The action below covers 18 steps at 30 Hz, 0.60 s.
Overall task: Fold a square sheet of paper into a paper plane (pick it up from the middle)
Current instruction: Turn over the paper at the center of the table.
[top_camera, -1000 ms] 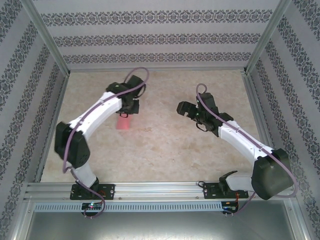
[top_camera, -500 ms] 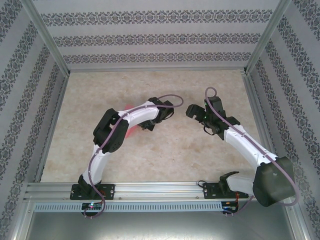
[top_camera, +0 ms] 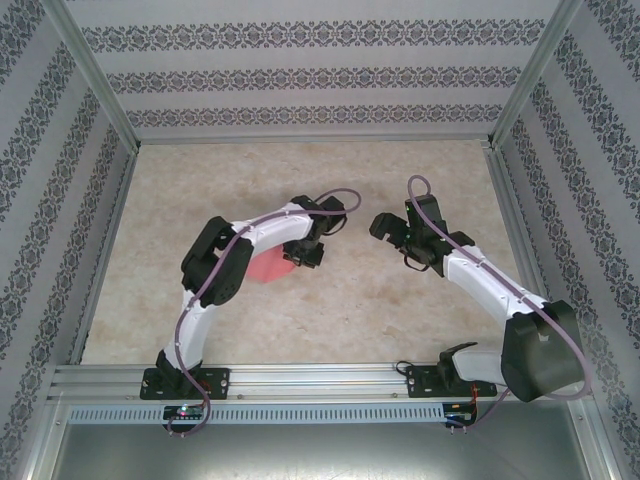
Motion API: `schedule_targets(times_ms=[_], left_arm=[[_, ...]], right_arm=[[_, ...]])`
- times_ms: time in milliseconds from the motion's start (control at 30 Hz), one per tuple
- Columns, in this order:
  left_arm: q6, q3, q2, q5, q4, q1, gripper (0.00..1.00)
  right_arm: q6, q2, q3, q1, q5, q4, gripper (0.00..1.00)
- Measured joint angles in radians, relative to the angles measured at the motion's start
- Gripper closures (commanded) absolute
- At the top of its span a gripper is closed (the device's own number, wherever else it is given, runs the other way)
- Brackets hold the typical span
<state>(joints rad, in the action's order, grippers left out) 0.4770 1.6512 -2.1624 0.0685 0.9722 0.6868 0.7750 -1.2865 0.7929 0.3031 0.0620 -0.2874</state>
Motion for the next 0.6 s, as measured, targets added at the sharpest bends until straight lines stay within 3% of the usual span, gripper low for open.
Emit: schedule_targets(times_ms=[233,367,600], left_arm=[[0.008,-0.079,0.06,-0.253,-0.127,-0.061,0.44],[0.021,-0.123,0.078,-0.341,-0.179,-0.077,0.41],[0.036,-0.198,0.121,-0.43,-0.252,-0.112,0.42]], right_arm=[[0.016,-0.039,0.0,0.002,0.051,0.033,0.06],[0.023,-0.08,0.005,0.027,0.068,0.049,0.1],[0.066,-0.214,0.075,0.129,0.137,0.1,0.37]])
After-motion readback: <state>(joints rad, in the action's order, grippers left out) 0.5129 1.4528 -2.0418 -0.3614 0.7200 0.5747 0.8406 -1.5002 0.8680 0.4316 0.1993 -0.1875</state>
